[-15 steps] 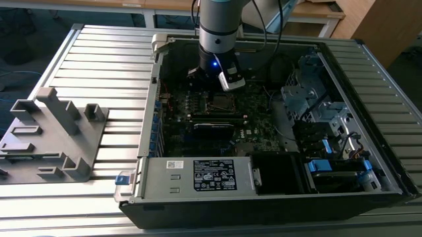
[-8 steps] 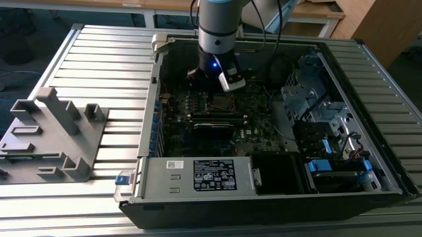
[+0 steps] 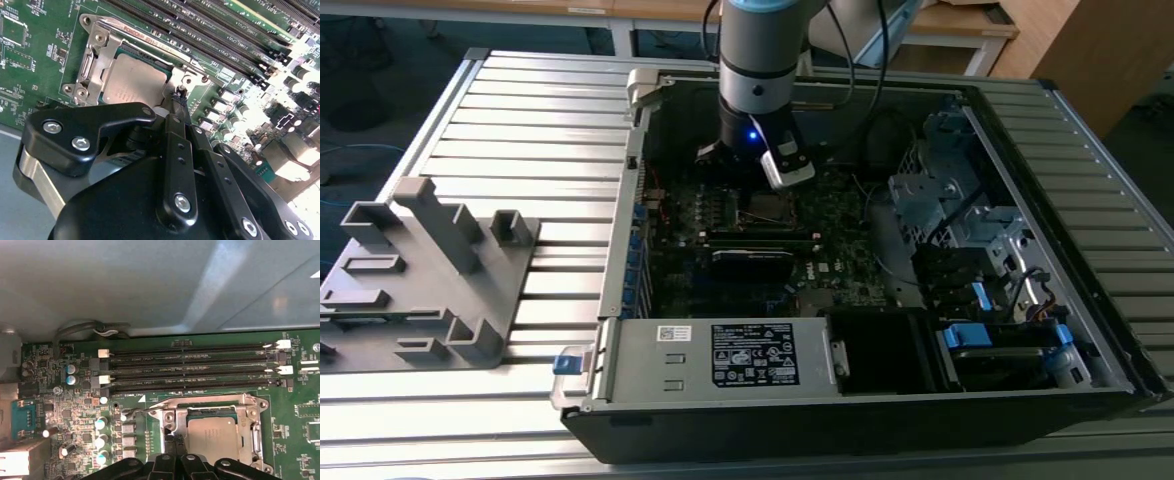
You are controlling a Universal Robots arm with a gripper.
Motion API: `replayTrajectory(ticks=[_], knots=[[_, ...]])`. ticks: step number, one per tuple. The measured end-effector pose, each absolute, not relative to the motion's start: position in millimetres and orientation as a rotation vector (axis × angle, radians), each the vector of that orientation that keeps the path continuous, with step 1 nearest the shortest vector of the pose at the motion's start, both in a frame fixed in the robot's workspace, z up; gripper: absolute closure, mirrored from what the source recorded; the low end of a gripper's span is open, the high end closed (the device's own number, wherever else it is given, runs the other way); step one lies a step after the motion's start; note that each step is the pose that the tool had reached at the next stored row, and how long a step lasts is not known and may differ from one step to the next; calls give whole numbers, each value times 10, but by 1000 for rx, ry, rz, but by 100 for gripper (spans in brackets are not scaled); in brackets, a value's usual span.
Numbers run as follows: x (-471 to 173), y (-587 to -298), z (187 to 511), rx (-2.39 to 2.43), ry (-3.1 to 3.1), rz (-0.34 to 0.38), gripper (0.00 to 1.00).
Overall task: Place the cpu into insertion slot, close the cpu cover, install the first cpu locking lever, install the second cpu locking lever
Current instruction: 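Close the cpu cover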
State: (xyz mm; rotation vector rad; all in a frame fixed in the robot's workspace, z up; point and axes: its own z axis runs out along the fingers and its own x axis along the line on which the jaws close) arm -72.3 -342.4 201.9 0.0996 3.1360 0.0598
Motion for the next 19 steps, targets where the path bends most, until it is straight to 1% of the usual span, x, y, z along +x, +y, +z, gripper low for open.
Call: replayTrajectory(ticks=[19], knots=[[-725, -3425, 1982, 62, 3138, 59, 89]])
